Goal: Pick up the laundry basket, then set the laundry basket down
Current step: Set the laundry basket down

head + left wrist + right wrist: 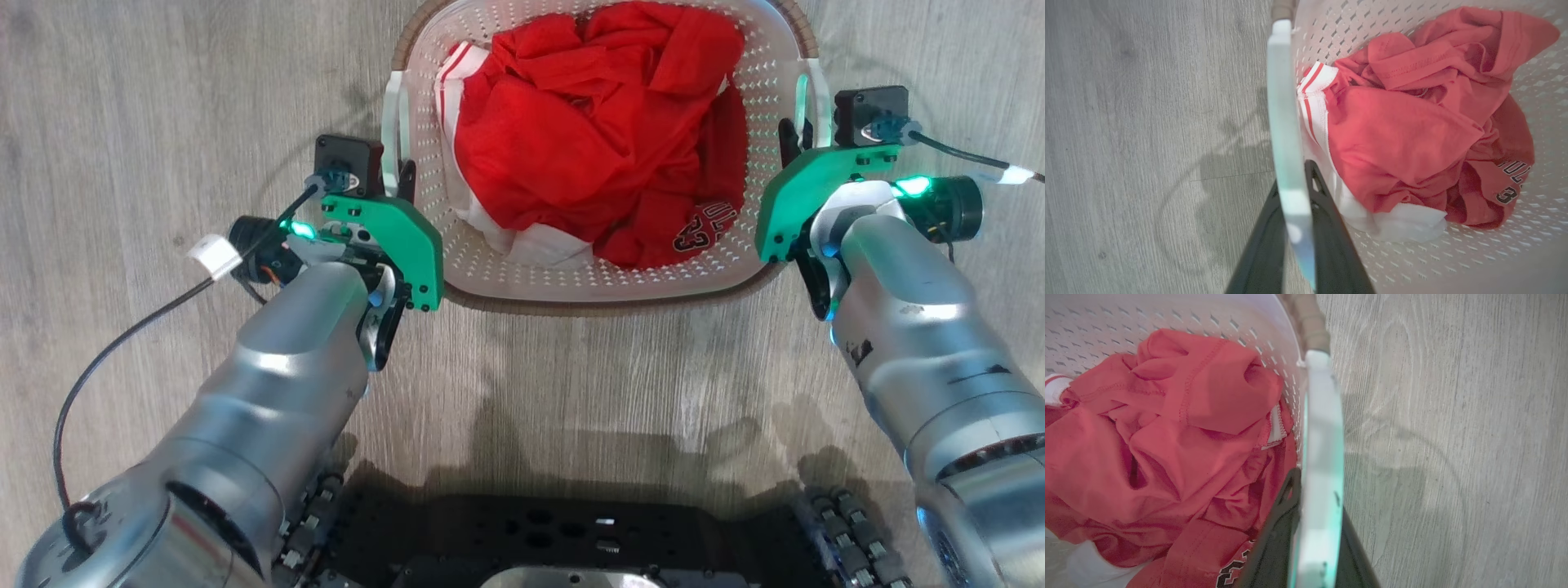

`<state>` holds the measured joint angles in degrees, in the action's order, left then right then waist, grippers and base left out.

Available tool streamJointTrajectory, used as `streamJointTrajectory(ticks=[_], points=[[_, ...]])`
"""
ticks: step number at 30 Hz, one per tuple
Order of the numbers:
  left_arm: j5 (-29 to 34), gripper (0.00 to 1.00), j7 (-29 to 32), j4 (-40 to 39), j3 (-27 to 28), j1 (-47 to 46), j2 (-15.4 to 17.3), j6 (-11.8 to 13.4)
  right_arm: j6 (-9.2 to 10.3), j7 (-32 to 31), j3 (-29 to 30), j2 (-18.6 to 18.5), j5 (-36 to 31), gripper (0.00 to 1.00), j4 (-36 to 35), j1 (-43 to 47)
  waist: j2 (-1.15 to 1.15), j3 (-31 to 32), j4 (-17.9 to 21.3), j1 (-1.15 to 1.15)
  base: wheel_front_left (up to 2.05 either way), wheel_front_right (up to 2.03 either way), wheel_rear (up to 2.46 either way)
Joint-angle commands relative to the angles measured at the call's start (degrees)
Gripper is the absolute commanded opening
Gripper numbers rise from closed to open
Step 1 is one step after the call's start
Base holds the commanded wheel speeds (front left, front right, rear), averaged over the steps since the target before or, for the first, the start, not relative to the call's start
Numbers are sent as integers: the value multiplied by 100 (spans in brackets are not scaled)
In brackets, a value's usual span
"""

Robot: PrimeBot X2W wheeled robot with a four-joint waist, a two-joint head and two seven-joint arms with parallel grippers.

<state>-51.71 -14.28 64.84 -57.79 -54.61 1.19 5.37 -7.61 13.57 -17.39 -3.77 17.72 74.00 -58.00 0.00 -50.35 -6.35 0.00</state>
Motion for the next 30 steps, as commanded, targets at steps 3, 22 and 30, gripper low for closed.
streamJointTrajectory(ticks=[3,22,30], points=[[-138,6,-72,30,-1,35,168,36,12,-84,39,85,-174,34,-4,335,0,31,3,0,0,0,0],[-290,100,-72,-66,50,26,168,231,12,8,-124,89,-7,100,-6,345,0,492,25,0,0,0,0],[434,100,-72,-566,897,234,276,318,12,136,-103,89,-17,100,-409,322,0,968,121,0,0,0,0]])
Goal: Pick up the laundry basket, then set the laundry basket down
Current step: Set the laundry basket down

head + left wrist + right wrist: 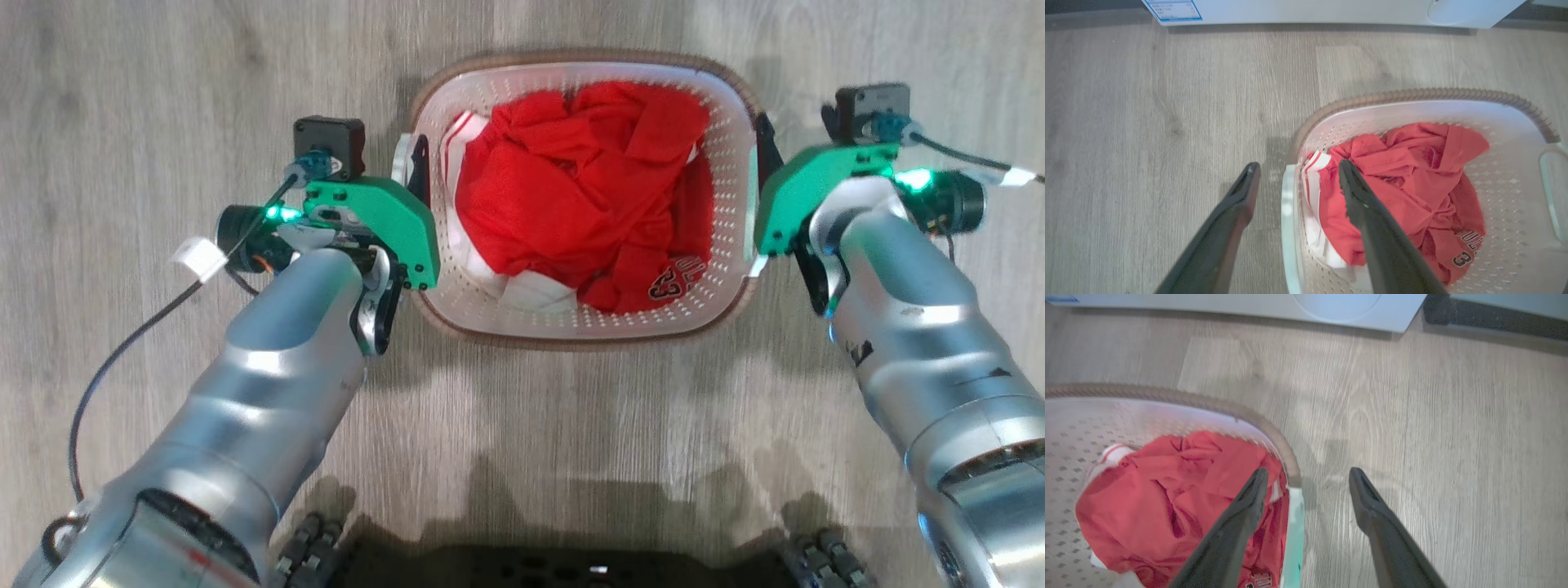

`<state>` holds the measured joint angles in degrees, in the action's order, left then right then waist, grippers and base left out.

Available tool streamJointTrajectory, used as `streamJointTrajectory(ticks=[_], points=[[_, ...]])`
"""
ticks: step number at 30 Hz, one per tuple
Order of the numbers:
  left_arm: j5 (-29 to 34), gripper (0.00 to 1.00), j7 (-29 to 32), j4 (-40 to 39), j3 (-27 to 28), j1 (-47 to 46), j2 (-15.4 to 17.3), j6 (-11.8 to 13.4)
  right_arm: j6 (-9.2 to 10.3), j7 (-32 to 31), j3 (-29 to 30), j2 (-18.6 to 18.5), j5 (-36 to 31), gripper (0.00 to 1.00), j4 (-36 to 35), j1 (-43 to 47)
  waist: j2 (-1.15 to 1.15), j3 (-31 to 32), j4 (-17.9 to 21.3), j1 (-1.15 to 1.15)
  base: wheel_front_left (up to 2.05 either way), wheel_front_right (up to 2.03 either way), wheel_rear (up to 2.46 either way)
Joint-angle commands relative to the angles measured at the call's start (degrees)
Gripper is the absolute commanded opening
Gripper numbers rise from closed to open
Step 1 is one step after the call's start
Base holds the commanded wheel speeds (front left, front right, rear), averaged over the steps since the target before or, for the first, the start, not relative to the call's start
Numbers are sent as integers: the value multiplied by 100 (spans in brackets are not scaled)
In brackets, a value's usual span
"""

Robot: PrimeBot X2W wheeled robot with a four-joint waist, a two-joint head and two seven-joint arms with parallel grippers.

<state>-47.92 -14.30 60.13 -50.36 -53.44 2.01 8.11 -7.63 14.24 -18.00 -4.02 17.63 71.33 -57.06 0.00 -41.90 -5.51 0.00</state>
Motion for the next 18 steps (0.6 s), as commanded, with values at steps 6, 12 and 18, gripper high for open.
streamJointTrajectory(ticks=[6,12,18], points=[[879,100,-70,-919,1089,667,315,46,14,74,231,113,-463,100,-1180,593,0,648,89,0,0,0,0],[1705,100,-70,-1635,1978,1381,340,-9,14,74,386,114,-646,100,-2088,1217,0,1277,98,0,0,0,0],[2476,100,-70,-2392,2716,2136,334,-105,14,75,474,114,-698,100,-2828,1862,0,1909,103,0,0,0,0]])
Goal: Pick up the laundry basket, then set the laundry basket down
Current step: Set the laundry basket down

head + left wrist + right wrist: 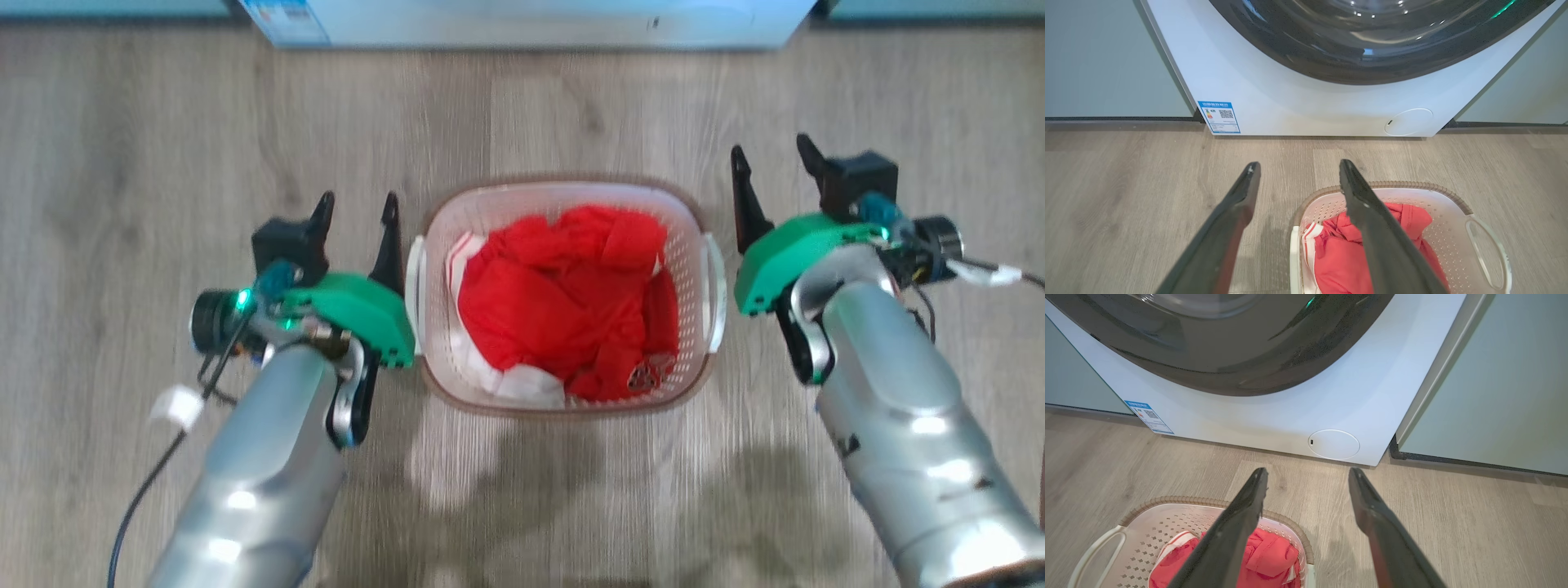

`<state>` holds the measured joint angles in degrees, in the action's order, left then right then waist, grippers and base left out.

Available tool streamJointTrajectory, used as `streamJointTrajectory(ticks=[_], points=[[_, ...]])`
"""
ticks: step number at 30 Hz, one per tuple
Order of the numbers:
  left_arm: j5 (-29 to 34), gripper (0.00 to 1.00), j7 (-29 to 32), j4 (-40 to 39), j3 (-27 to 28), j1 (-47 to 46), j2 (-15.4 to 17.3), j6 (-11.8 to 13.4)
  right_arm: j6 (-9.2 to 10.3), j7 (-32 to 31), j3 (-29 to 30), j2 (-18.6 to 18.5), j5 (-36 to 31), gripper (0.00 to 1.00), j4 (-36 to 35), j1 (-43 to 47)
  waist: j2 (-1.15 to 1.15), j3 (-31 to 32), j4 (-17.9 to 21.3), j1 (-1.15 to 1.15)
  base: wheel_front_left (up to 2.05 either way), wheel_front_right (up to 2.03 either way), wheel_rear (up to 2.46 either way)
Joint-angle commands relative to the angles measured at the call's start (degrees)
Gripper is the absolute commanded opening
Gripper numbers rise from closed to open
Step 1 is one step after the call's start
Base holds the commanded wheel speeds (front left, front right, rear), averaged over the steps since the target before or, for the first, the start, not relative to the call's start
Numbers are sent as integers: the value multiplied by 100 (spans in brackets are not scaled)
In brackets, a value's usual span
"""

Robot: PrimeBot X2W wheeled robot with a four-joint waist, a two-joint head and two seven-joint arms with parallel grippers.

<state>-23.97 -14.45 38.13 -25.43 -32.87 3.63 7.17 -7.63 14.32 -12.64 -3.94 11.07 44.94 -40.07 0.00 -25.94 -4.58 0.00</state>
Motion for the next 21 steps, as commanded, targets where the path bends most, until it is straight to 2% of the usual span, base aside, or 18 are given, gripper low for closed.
streamJointTrajectory(ticks=[1,10,21], points=[[186,100,-55,-321,337,212,168,-22,14,67,-56,106,-36,100,-305,269,0,406,17,0,0,0,0],[938,100,-55,-1376,1130,1359,94,-97,14,67,16,106,33,100,-1187,1174,0,1208,90,0,0,0,0],[1351,100,-55,-2345,1594,2371,18,-176,14,67,49,106,73,100,-2073,2076,0,1801,173,0,0,0,0]])
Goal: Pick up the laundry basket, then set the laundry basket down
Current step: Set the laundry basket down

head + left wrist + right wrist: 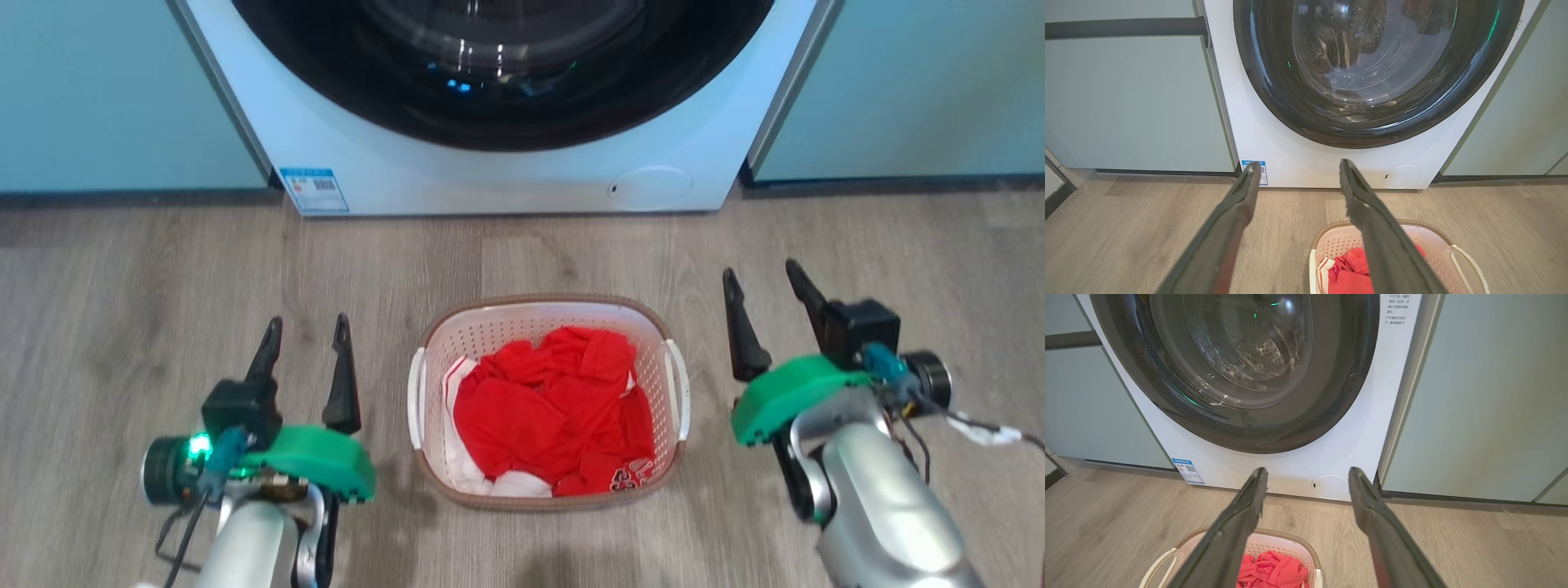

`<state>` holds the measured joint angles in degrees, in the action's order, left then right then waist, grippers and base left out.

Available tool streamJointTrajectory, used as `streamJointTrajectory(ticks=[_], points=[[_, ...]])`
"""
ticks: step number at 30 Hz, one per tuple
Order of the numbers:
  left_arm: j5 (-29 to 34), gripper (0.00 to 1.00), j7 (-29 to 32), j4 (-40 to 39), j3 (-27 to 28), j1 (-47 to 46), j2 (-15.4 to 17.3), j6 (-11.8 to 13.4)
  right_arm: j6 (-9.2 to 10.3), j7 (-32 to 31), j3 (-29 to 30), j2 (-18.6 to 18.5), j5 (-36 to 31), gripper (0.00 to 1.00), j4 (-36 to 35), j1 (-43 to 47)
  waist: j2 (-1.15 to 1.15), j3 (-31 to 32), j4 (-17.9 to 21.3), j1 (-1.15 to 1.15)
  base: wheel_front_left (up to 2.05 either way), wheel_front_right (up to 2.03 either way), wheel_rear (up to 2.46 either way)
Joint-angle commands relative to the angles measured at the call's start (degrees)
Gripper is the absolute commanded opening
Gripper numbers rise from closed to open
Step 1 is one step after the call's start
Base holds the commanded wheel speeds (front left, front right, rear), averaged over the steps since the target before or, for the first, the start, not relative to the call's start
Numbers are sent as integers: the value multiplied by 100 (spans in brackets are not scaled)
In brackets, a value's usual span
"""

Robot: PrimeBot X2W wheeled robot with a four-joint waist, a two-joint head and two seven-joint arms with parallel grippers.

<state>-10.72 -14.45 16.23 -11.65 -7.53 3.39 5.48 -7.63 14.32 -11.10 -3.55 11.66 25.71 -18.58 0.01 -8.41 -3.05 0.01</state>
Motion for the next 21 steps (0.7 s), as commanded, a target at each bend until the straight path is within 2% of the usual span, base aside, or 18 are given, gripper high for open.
streamJointTrajectory(ticks=[1,10,21], points=[[50,100,-55,-244,244,-80,36,-14,14,67,-75,68,-3,100,-237,16,-1,86,31,-1,0,0,0],[181,100,-55,-899,469,676,-1,-34,14,68,137,68,-28,100,-992,846,-1,380,150,-1,0,0,0],[170,100,-55,-1216,611,1323,-27,-61,14,68,272,68,-54,100,-1425,1493,-1,745,238,-1,0,0,0]])
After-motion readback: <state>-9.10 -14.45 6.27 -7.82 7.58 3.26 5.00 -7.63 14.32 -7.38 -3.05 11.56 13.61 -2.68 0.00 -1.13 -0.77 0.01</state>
